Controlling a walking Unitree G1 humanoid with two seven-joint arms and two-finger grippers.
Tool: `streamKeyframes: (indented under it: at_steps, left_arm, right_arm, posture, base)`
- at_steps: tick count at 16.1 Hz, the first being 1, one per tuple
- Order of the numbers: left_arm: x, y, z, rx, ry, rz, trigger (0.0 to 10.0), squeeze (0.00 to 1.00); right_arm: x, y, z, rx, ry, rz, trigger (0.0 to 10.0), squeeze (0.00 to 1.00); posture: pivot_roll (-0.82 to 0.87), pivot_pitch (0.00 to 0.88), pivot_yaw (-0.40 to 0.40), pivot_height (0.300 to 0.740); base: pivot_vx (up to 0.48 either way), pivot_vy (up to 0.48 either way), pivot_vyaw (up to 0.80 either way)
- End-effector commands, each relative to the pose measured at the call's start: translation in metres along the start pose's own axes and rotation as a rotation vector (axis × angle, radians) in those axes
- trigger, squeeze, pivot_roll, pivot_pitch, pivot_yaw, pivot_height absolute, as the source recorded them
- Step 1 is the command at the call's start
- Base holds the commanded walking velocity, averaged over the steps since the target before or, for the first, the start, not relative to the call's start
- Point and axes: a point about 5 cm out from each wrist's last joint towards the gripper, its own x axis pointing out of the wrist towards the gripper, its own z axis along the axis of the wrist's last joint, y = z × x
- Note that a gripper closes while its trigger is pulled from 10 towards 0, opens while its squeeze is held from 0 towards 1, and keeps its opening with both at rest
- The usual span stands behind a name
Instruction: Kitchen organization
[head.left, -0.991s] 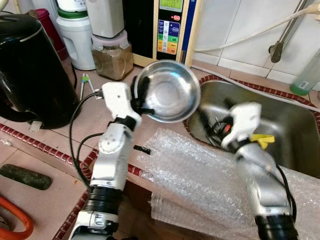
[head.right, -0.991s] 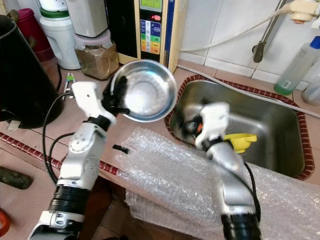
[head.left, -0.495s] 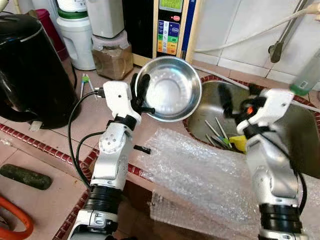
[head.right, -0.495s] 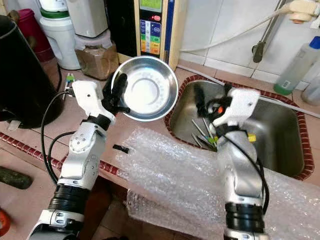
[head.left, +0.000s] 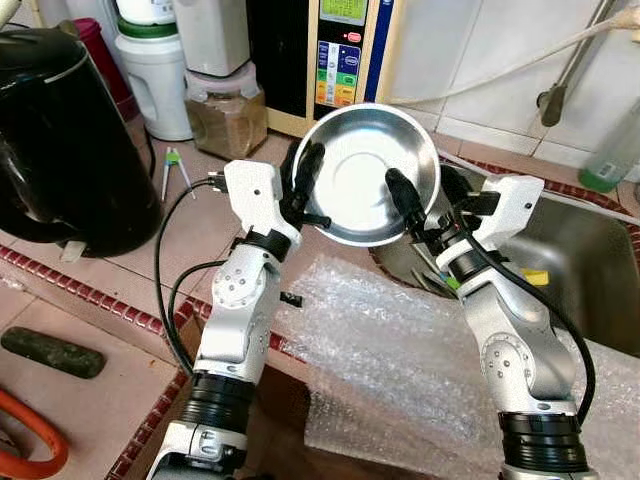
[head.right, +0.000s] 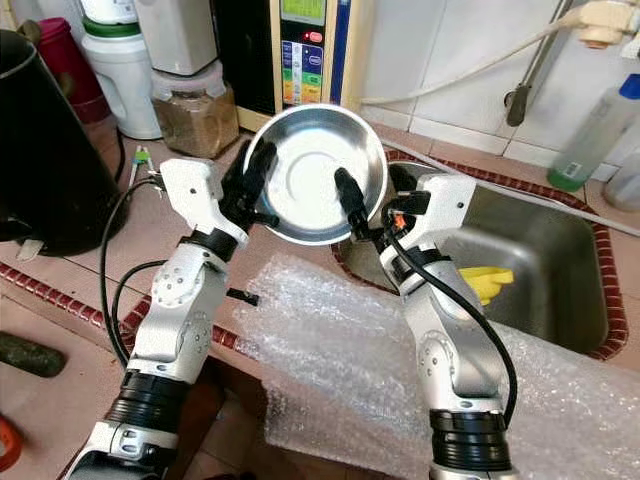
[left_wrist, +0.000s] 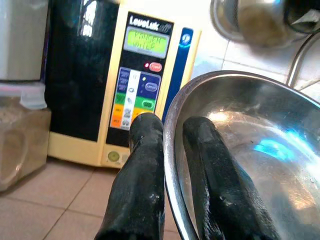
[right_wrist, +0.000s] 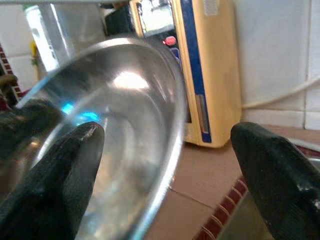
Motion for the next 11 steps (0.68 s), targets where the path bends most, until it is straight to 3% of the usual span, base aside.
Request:
streamKeyframes:
  at_steps: [1, 3, 4, 5, 8, 11]
  left_arm:
    - [-0.0013, -0.0026, 0.0033, 0.004, -0.021, -0.014, 0.0, 0.0]
    - [-0.0016, -0.003, 0.0034, 0.0, -0.023, -0.017, 0.0, 0.0]
    - [-0.0015, -0.0037, 0.0035, -0.002, -0.025, -0.021, 0.0, 0.0]
    - [-0.001, -0.0058, 0.0042, -0.003, -0.029, -0.033, 0.0, 0.0]
    - [-0.0022, -0.0091, 0.0037, -0.002, -0.03, -0.042, 0.0, 0.0]
    - [-0.0027, -0.0105, 0.0034, 0.009, -0.029, -0.058, 0.0, 0.0]
  right_arm:
    - [-0.0012, -0.0022, -0.0049, -0.018, 0.035, -0.024, 10.0, 0.0]
    - [0.0017, -0.0007, -0.0047, -0.027, 0.037, -0.027, 9.6, 0.0]
    - [0.0025, -0.0012, -0.0055, -0.017, 0.04, -0.036, 4.0, 0.0]
    - [0.0033, -0.0032, -0.0072, 0.001, 0.05, -0.058, 0.0, 0.0]
    - [0.0041, -0.0066, -0.0113, 0.005, 0.094, -0.096, 0.0, 0.0]
    - [0.0055, -0.0093, -0.0122, 0.07, 0.108, -0.134, 0.0, 0.0]
  posture:
    - [0.0, 0.079, -0.023, 0.74]
    - [0.01, 0.081, -0.021, 0.74]
    - [0.01, 0.081, -0.021, 0.74]
    - [0.02, 0.094, -0.024, 0.74]
    - [0.01, 0.097, -0.029, 0.74]
    - [0.02, 0.1, -0.027, 0.74]
  base:
    - [0.0, 0.0, 0.0]
    - [0.0, 0.0, 0.0]
    - [0.0, 0.0, 0.0]
    - [0.0, 0.0, 0.0]
    - [0.0, 0.0, 0.0]
    - [0.0, 0.0, 0.0]
